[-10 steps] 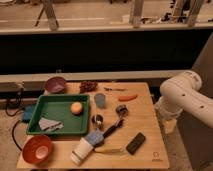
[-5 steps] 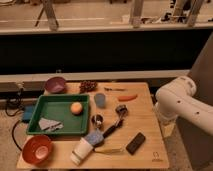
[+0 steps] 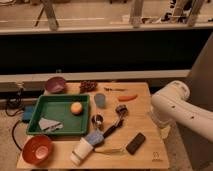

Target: Wipe table surface with eraser

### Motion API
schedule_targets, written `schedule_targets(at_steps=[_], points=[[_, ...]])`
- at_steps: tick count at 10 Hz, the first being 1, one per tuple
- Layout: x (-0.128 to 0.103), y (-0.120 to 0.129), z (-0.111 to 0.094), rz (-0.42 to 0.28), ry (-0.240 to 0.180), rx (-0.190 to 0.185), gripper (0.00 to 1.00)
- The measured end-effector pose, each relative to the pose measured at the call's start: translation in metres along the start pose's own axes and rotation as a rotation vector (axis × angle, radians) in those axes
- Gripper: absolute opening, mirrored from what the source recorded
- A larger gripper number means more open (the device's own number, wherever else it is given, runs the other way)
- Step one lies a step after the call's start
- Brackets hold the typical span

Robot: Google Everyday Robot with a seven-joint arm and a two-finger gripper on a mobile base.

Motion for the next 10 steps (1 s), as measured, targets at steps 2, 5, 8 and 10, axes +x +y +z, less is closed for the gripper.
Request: schedule_targets(at_steps=[2, 5, 8, 10], points=[[-0.011, 0.010, 0.016, -0.012, -0.093, 0.018, 0.80], [-0.039, 0.027, 0.044, -0.068, -0.158, 0.013, 0.80], [-0.054, 0.034, 0.073, -0.097, -0.180, 0.015, 0.80], [-0.064, 0.031, 0.084, -0.117, -0.197, 0.015, 0.80]])
